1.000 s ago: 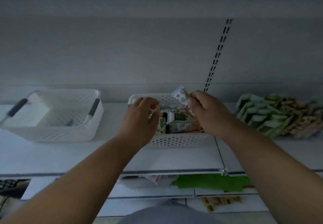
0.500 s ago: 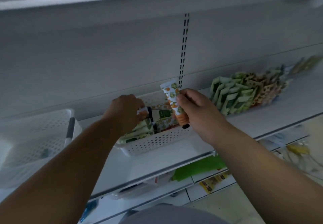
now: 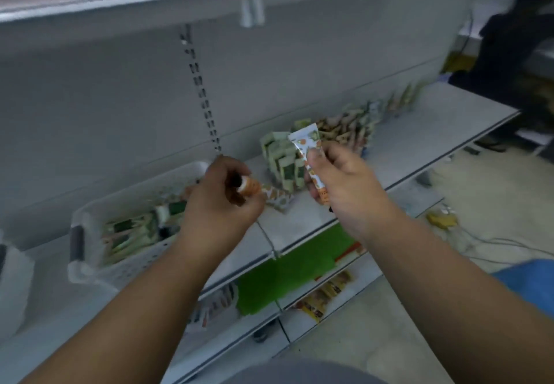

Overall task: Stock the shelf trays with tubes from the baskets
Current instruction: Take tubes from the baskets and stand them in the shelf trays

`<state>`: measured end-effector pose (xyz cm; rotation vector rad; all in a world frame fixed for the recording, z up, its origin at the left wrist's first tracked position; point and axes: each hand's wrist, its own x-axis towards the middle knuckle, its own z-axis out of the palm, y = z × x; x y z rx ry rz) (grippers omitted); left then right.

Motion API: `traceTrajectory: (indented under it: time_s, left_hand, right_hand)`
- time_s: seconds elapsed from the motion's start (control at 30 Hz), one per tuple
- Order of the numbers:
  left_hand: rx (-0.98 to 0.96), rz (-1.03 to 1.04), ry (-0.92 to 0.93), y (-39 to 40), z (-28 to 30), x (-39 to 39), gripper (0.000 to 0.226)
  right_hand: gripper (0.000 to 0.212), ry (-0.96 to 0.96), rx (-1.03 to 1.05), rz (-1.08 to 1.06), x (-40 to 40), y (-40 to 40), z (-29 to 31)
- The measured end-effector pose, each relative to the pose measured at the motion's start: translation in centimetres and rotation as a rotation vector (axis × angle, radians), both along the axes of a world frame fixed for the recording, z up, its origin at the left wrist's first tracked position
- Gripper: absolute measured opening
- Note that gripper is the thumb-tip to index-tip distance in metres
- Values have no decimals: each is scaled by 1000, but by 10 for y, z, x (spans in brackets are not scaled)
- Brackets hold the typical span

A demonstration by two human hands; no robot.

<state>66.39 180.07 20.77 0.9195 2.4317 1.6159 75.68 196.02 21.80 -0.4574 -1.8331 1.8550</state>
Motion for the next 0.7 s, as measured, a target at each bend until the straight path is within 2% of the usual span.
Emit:
traceTrajectory:
  time_s: [0.17,0.33,0.43,0.5,0.7]
  left_hand:
    - [139,30,-399,94,-22,55,17]
    - [386,103,-780,183,-39,90,9]
    - [512,98,-1040,214,-45,102,11]
    - [550,55,-1120,229,-50,101,13]
    - [508,-19,-1193,280,-56,80,15]
  right_hand:
    - [10,-105,251,-69,69,94,3]
    - [5,-186,366,-115,106,172,8]
    - [6,-190,377,-91,106,204,7]
    - [8,-218,392,-97,98,224,3]
    - [6,-264,494,-213,67,283,-8]
